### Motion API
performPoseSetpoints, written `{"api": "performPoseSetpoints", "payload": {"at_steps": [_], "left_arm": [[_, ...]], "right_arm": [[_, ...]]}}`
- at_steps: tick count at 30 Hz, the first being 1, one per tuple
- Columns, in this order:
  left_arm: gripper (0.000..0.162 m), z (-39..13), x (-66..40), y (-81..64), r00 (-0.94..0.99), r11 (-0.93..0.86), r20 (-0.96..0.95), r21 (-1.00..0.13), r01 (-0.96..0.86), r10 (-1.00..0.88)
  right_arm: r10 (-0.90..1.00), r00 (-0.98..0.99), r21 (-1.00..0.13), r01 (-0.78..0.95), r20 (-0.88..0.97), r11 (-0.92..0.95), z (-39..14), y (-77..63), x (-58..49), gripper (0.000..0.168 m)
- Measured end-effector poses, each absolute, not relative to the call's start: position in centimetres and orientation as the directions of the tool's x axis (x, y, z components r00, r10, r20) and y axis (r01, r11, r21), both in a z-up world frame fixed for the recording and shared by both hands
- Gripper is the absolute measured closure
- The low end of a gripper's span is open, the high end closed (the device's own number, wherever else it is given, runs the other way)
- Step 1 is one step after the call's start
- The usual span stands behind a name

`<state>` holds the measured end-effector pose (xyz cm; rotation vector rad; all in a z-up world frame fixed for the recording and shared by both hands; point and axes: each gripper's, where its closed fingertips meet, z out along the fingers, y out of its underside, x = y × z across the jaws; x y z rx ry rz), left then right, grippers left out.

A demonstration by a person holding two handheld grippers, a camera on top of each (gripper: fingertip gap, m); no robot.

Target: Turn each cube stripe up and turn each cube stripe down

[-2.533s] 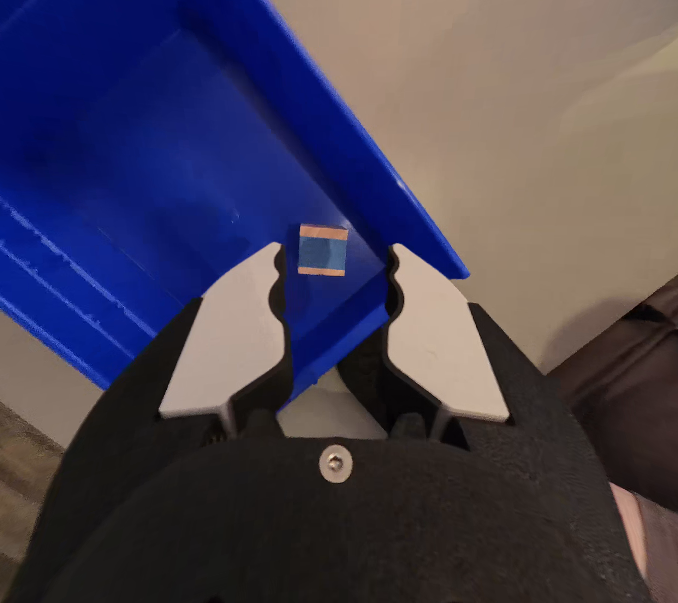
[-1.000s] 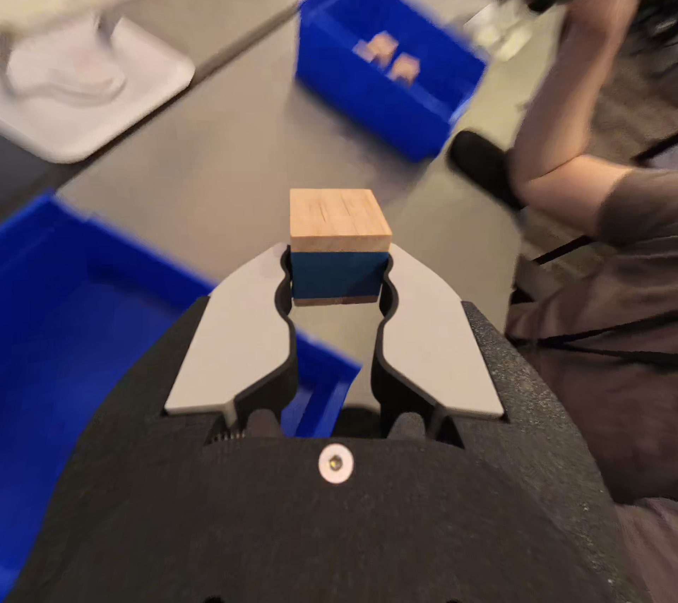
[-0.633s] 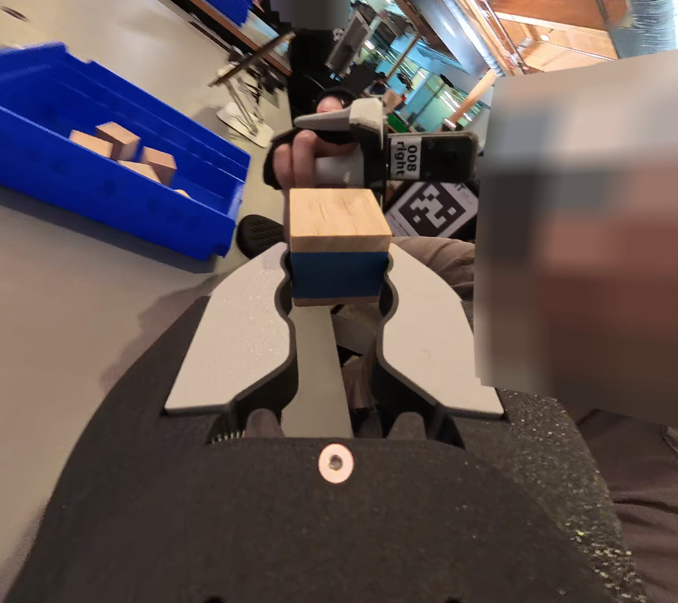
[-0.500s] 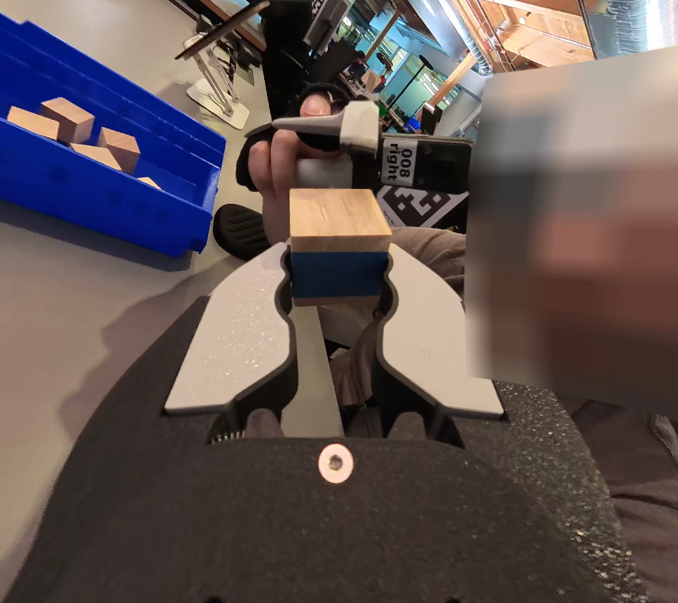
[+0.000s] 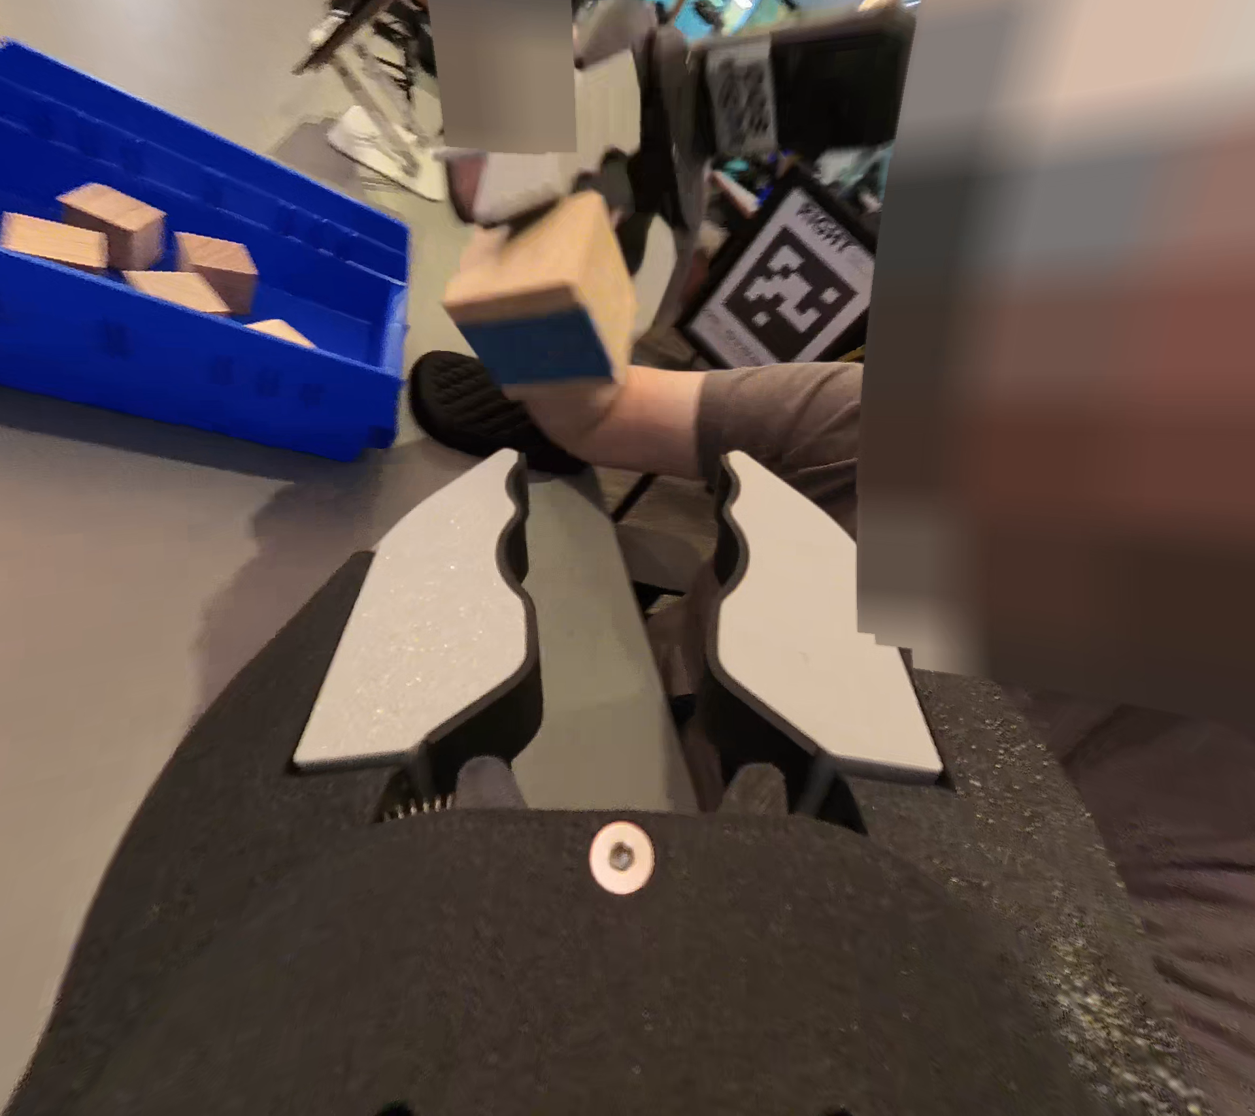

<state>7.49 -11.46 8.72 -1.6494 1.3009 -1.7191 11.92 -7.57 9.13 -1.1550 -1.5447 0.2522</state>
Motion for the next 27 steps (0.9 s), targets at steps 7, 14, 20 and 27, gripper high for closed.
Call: {"api": "performPoseSetpoints", "payload": {"at_steps": [7, 14, 20, 27], "left_arm": [[0.11, 10.1, 4.9, -7.4, 0.069, -0.324, 0.317, -0.923, -0.208, -0.946], [0.109, 11.2, 3.4, -6.5, 0.171, -0.239, 0.21, -0.956, -0.171, -0.962], [0.108, 11.0, 3.8, -7.3, 0.156, -0.233, 0.203, -0.951, -0.205, -0.967], [0.108, 10.7, 4.2, -8.0, 0.159, -0.206, 0.17, -0.946, -0.248, -0.972]], "right_arm": [[0.794, 0.576, -0.331, 0.8, 0.192, -0.5, -3.1, -2.1, 34.1, 0.123], [0.638, 0.77, -0.021, 0.638, 0.006, -0.77, -10.4, -2.5, 40.3, 0.123], [0.641, 0.767, 0.087, 0.638, 0.003, -0.765, -12.7, -2.6, 40.4, 0.122], [0.605, 0.794, 0.172, 0.591, 0.047, -0.788, -14.1, -2.3, 41.3, 0.122]]}}
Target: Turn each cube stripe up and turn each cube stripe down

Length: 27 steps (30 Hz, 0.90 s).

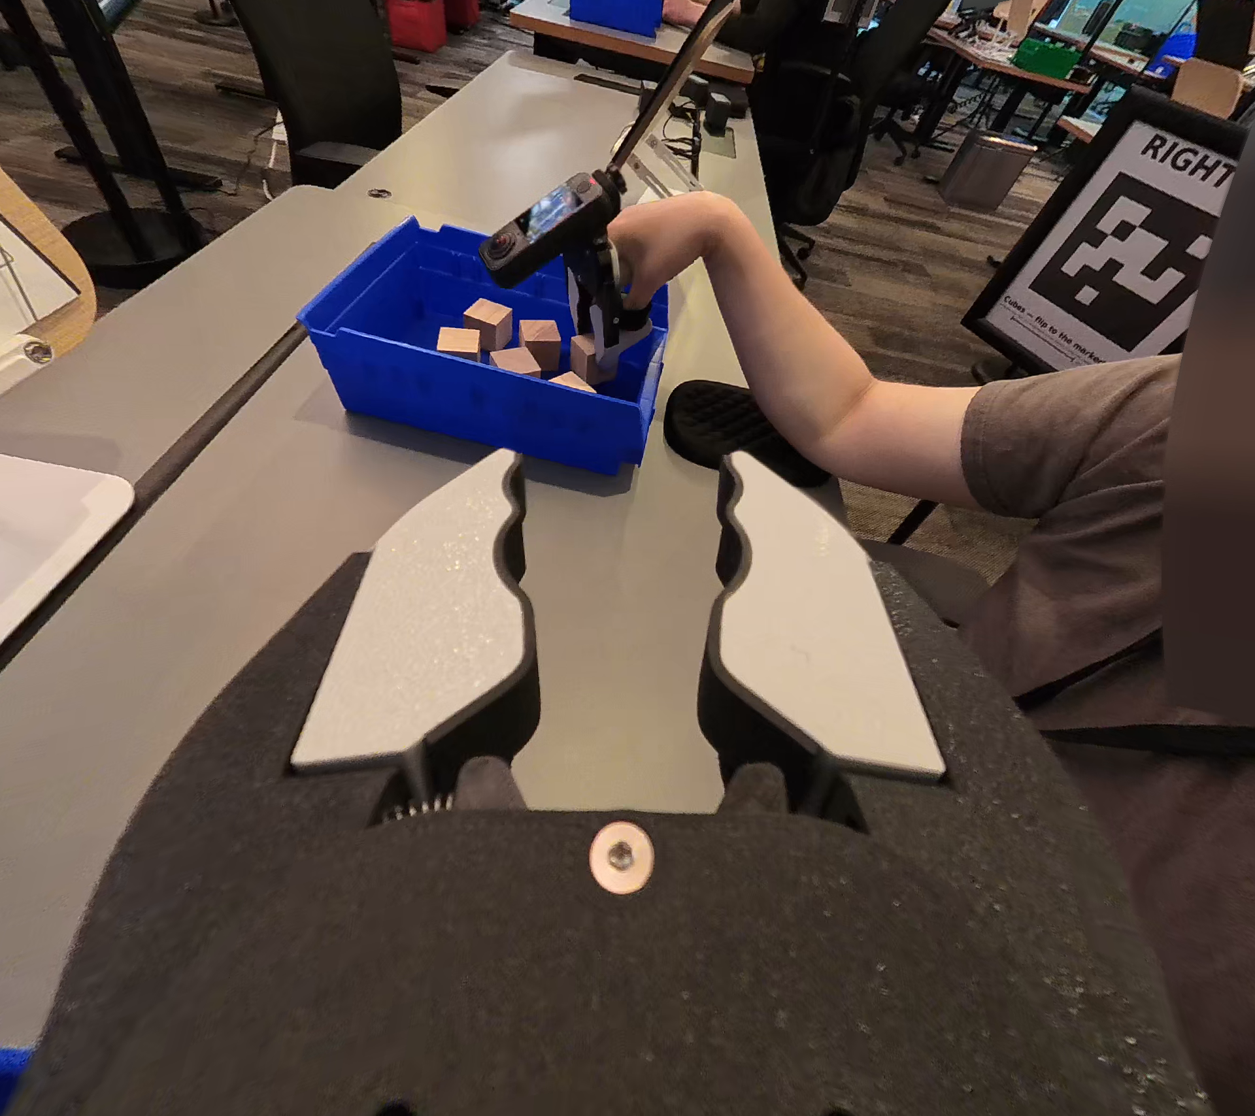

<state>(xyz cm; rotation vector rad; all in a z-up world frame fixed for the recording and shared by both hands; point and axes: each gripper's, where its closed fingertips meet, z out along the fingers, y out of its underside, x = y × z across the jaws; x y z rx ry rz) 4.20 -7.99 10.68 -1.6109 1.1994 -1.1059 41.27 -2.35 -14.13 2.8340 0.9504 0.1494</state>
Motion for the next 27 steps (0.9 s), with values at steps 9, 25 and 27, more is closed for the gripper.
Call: {"api": "performPoseSetpoints", "payload": {"at_steps": [9, 25, 27], "left_arm": [[0.107, 12.1, 2.5, -7.2, 0.196, -0.175, 0.139, -0.967, -0.183, -0.971], [0.109, 11.4, 0.2, -4.5, 0.36, -0.045, -0.002, -0.991, -0.123, -0.933], [0.109, 11.6, -0.9, -3.8, 0.419, -0.032, -0.025, -0.991, -0.13, -0.908]], "right_arm": [[0.586, 0.808, 0.191, 0.568, 0.053, -0.801, -14.9, -2.2, 41.7, 0.122], [0.441, 0.734, -0.252, 0.623, 0.517, -0.741, -3.7, 3.9, 41.9, 0.117], [0.374, 0.729, -0.341, 0.627, 0.574, -0.7, -1.6, 5.1, 41.8, 0.117]]}}
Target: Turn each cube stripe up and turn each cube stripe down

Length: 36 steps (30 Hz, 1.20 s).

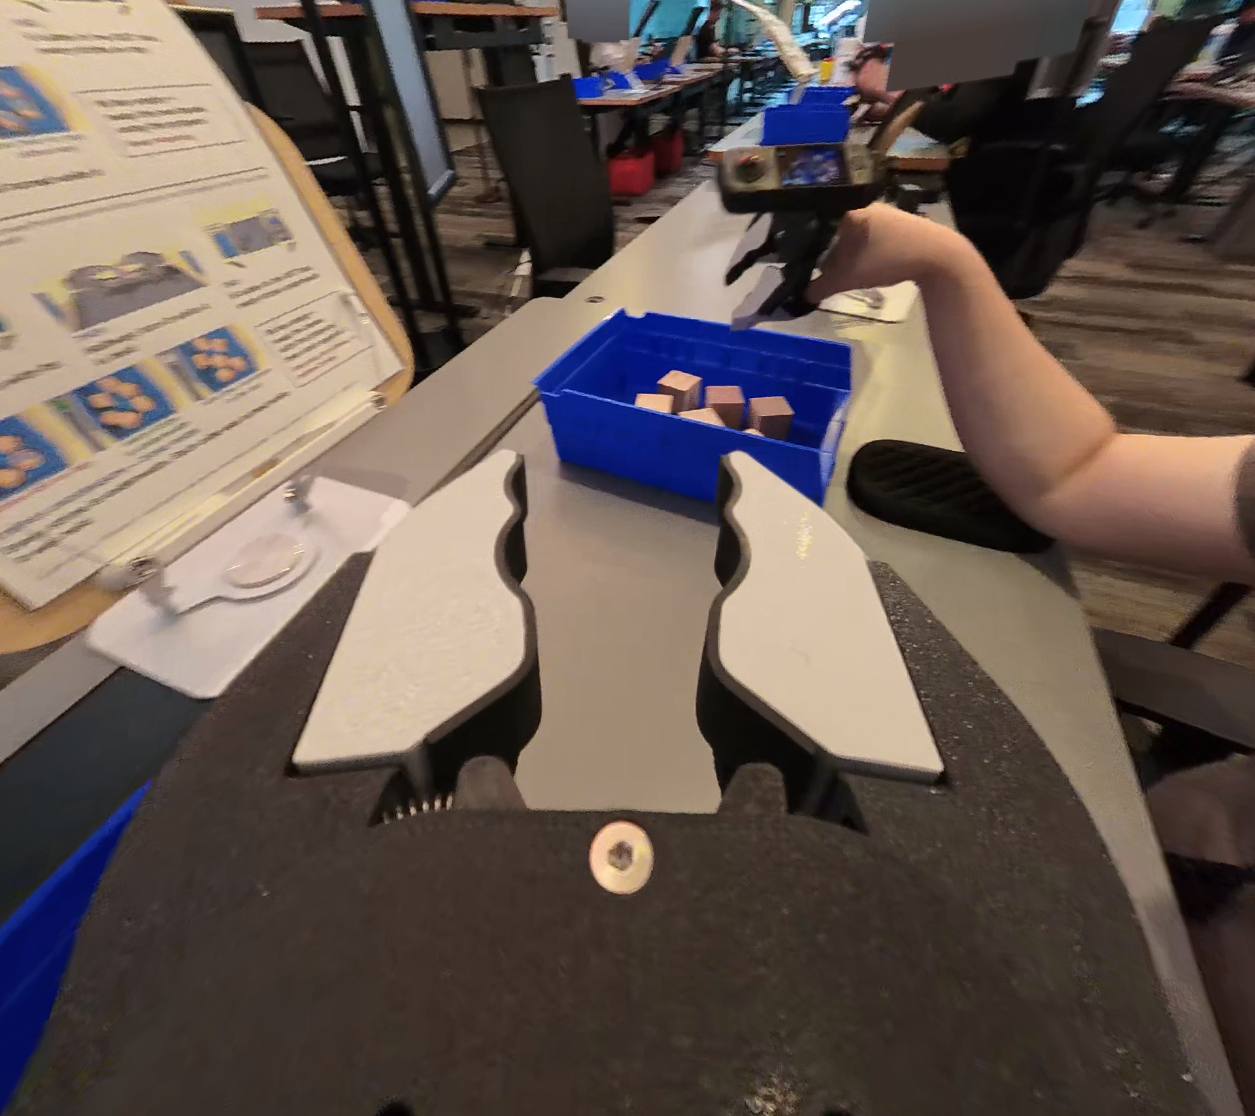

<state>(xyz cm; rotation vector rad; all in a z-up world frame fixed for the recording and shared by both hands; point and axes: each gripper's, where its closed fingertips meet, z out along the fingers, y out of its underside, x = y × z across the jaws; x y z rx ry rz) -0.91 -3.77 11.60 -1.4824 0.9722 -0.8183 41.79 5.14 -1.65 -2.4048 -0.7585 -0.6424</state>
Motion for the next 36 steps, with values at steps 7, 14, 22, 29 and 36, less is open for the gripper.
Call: {"api": "performPoseSetpoints", "payload": {"at_steps": [7, 14, 22, 29, 36], "left_arm": [[0.107, 12.6, -6.3, -1.9, 0.575, -0.052, -0.012, -0.994, -0.095, -0.818], [0.111, 9.4, -18.1, 1.6, 0.887, -0.269, -0.065, -0.941, -0.207, -0.457], [0.094, 2.9, -32.3, 0.7, 0.989, -0.611, -0.147, -0.784, -0.112, 0.007], [0.1, -0.3, -31.7, 0.3, 0.997, -0.699, 0.051, -0.715, -0.002, -0.055], [0.099, -3.6, -30.5, -0.1, 0.988, -0.814, 0.145, -0.58, 0.036, -0.059]], "right_arm": [[0.141, 0.721, -0.523, 0.609, 0.679, -0.596, 3.7, 6.9, 42.7, 0.115], [0.118, 0.819, -0.556, 0.479, 0.562, -0.679, 1.6, 6.8, 43.9, 0.114], [0.076, 0.983, -0.573, 0.16, 0.168, -0.804, -4.3, 7.0, 46.5, 0.12], [0.051, 0.991, -0.43, 0.099, 0.122, -0.897, -8.5, 6.4, 48.3, 0.12], [0.129, 0.99, -0.301, 0.106, -0.058, -0.948, -11.5, 5.3, 46.4, 0.161]]}}
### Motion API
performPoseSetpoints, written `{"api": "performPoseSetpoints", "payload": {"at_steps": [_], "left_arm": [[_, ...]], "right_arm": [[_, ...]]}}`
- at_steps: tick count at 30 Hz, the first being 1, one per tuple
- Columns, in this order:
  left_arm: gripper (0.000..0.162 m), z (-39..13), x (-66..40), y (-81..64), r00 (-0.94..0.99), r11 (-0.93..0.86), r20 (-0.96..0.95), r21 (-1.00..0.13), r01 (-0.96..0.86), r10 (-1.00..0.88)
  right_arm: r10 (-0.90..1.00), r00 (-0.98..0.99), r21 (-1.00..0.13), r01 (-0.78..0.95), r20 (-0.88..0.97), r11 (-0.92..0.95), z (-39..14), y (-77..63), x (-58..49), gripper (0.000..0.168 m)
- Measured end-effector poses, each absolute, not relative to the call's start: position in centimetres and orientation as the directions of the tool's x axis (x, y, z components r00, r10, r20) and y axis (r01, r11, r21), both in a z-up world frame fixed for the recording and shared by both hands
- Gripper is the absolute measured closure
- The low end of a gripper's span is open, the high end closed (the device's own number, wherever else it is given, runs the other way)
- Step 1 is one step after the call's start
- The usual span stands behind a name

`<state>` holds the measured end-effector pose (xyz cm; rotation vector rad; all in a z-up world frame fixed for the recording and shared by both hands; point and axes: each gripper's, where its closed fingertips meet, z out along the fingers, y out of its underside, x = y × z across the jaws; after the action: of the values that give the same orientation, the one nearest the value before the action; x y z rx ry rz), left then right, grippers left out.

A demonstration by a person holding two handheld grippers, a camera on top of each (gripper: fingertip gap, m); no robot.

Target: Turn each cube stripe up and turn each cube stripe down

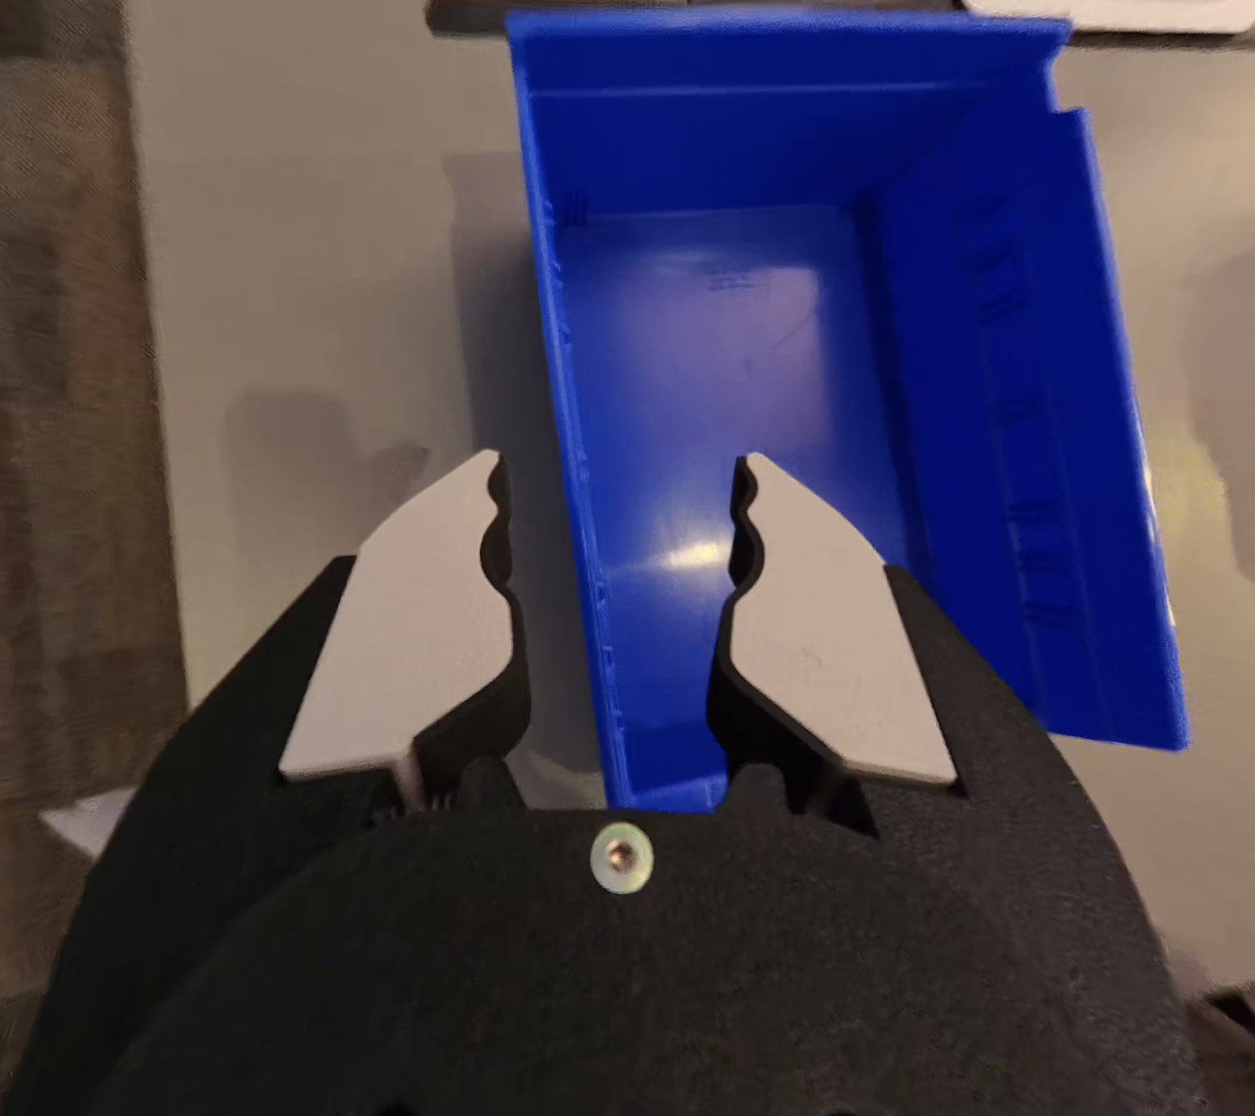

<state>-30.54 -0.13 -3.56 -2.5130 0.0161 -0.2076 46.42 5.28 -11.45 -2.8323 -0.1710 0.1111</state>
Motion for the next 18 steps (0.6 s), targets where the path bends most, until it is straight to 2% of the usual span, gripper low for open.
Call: {"api": "performPoseSetpoints", "payload": {"at_steps": [3, 4, 9, 12, 18], "left_arm": [[0.104, -6.3, -31.4, -0.8, 0.995, -0.899, 0.098, -0.435, 0.041, -0.002], [0.11, -7.0, -31.9, -0.8, 0.997, -0.911, 0.075, -0.408, 0.054, 0.026], [0.118, -9.5, -32.8, -1.0, 0.998, -0.955, 0.014, -0.288, 0.068, 0.067], [0.157, -10.6, -31.3, -1.8, 0.997, -0.978, 0.073, -0.203, 0.042, 0.028], [0.158, -10.8, -28.5, -1.5, 0.997, -0.989, 0.068, -0.143, 0.045, 0.036]], "right_arm": [[0.127, 0.991, -0.288, 0.11, -0.042, -0.951, -11.5, 5.2, 46.4, 0.161], [0.121, 0.992, -0.287, 0.103, -0.046, -0.952, -11.5, 5.2, 46.4, 0.161], [0.095, 0.991, -0.276, 0.065, -0.098, -0.959, -11.6, 4.9, 46.2, 0.162], [0.085, 0.988, -0.248, 0.052, -0.126, -0.967, -11.6, 4.4, 45.7, 0.161], [0.13, 0.985, -0.184, 0.108, -0.116, -0.977, -11.6, 3.8, 42.8, 0.162]]}}
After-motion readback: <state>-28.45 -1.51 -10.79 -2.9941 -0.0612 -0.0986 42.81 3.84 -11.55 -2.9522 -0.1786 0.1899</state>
